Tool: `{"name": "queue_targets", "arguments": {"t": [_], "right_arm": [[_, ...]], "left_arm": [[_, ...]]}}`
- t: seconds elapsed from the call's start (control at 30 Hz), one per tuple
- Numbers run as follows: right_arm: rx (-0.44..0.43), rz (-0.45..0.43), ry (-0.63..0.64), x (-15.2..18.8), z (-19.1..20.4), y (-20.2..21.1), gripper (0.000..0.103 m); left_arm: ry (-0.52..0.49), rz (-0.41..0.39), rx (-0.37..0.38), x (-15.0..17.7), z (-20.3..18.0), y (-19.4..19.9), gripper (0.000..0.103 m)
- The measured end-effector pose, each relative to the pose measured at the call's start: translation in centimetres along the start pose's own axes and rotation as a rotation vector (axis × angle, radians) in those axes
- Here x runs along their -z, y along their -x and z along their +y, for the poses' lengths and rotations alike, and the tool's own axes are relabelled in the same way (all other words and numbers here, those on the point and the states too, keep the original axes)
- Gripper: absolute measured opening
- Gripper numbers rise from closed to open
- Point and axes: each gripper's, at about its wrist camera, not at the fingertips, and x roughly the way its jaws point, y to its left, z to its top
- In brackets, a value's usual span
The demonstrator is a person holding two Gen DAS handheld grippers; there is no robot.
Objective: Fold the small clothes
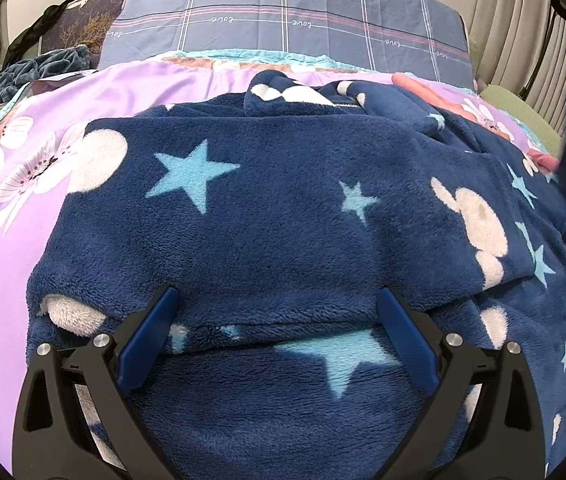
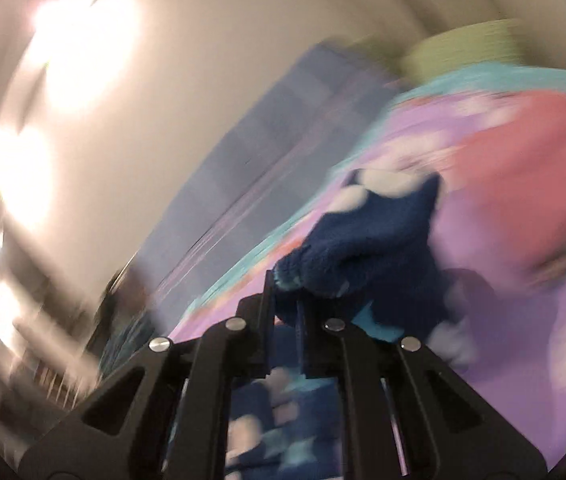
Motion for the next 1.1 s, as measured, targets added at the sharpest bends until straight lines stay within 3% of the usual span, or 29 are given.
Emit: {"name": "queue_targets", "arguments": {"t": [0.13,0.27,0.37,0.53,0.63,0.73,0.8,0.93,1.03,1.1], "right_arm": [[-0.196,0.26,0.156,8.4,9.1,-7.0,0.009],[-0.153,0.474,0.291,16.3,11.1,-11.5,0.014],[-0.097,0.599,0.252,19.0,8.8,-13.2,0.021],[-0.073,0.601,0.227,19.5,6.5,-12.1,0.025],[-0.053,0.594,0.281,20.4,6.2,-12.4,0.025],[-0.063,0.588,0.298,21.1,4.6,-11.7,0.025],[-0.077,0.59,0.275,20.7,4.3,-12.0,0.025],[-0.093,0.589,0.249,20.5,4.1,-12.1,0.025],[-0.082,0.581,0.269,20.6,4.3,-11.9,0.025],[-0.075,0.579,0.285,20.8,4.6,-12.1,0.027]], "left_arm": [[0.013,-0.007,0.02,0.0,0.3,0.2,0.1],[0.044,-0.019,0.068,0.1,1.0,0.4,0.101],[0.059,-0.024,0.096,0.1,1.4,0.4,0.102],[0.07,-0.034,0.113,0.1,1.5,0.7,0.102],[0.111,-0.058,0.15,-0.2,2.1,2.0,0.09],[0.188,-0.061,0.311,-1.0,2.6,3.5,0.08],[0.212,-0.059,0.403,-1.6,2.3,4.3,0.08],[0.155,-0.029,0.381,-3.0,-0.3,3.4,0.08],[0.193,0.072,0.41,-3.5,-1.6,0.3,0.081],[0.232,0.092,0.415,-3.9,-2.3,-1.2,0.081]]}}
